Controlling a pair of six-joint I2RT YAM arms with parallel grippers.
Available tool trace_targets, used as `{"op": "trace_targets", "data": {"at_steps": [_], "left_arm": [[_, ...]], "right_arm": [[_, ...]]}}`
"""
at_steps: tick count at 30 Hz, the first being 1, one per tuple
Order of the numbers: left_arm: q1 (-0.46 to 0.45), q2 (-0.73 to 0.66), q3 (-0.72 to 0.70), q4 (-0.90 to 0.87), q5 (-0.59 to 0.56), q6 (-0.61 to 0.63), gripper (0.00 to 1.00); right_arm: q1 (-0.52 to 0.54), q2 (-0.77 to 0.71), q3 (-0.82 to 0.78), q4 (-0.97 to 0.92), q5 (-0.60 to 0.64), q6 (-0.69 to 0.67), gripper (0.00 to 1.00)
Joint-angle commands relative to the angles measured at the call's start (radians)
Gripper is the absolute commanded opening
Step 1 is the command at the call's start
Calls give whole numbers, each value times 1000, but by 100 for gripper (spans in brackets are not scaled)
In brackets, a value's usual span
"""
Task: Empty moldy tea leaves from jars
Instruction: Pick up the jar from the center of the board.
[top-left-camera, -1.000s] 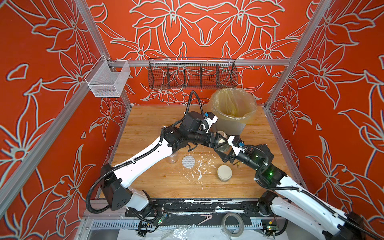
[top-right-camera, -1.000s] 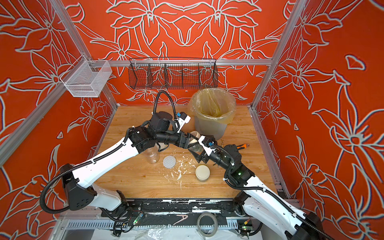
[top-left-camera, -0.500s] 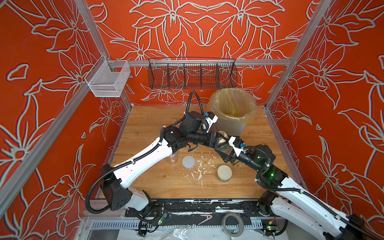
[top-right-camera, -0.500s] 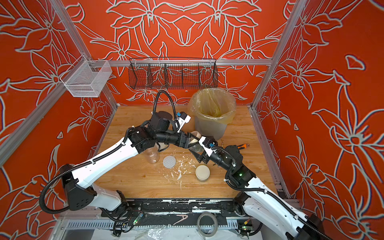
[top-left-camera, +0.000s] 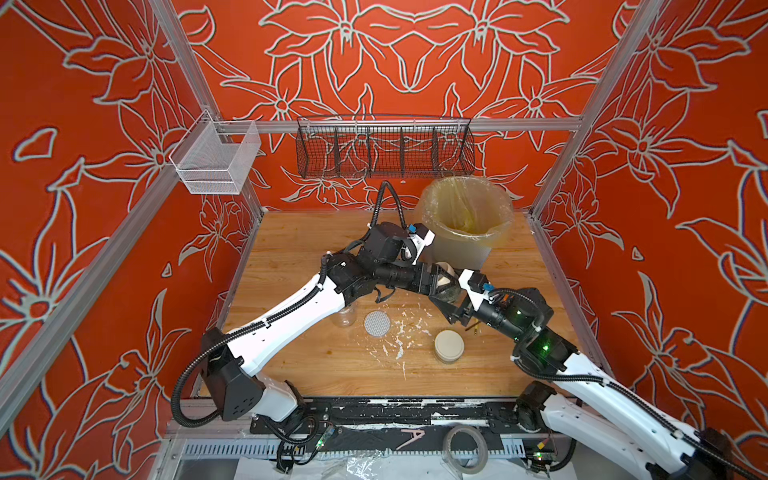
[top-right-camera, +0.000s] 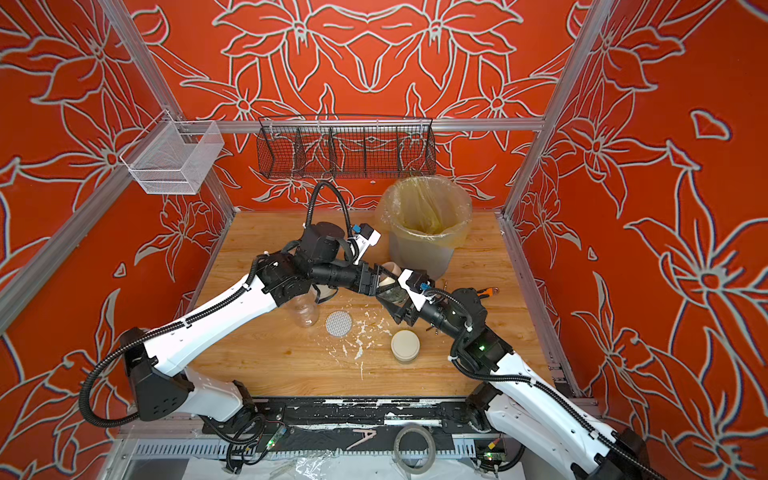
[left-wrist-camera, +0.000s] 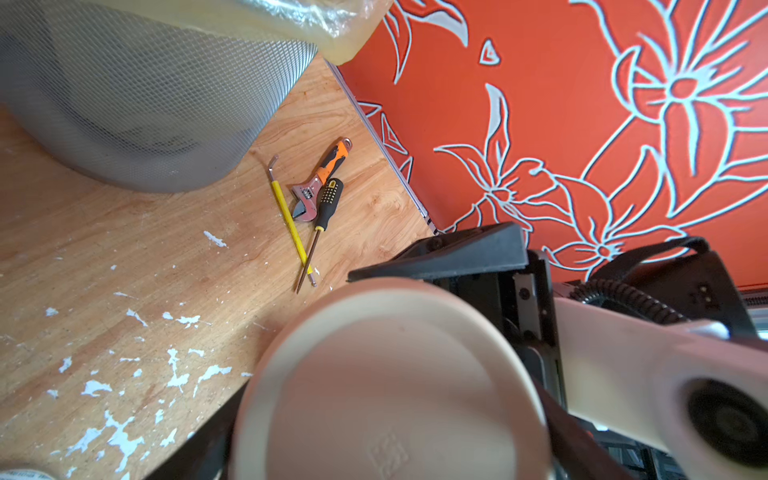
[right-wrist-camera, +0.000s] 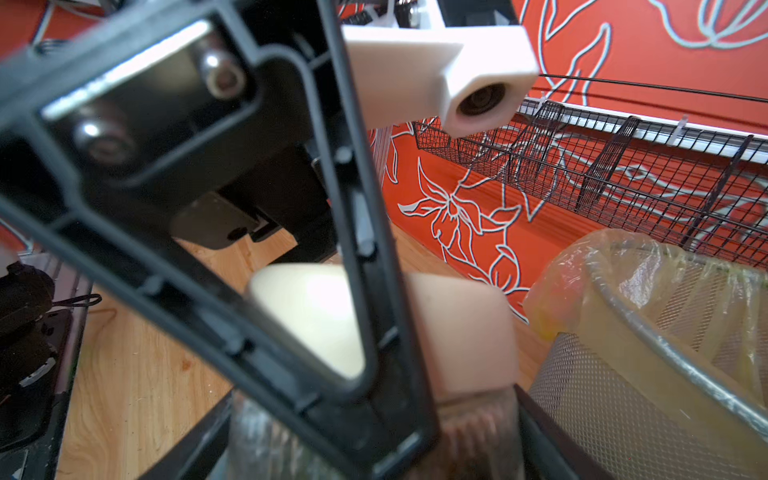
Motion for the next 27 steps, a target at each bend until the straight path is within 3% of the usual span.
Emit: {"op": "trace_targets", "data": {"at_steps": [1,6,8,11,14,27], "left_arm": [[2,-6,21,40,30,-26,51],[3,4,22,47,-15,-160,51],[3,14,24,41,-28,-228,56],[5,33,32,44,-2,-272,71],[5,33,33,80,32,-245,98],[14,-125,28,46,-170,67,97]], "right_arm": [[0,1,38,-1,5,-2,69],[-1,9,36,16,31,-62,57],[0,19,39,17,51,-124,52],[0,25,40,37,97,-213,46],[0,26,44,59,115,-238,41],[-1,-46,21,90,18,-82,33]]}}
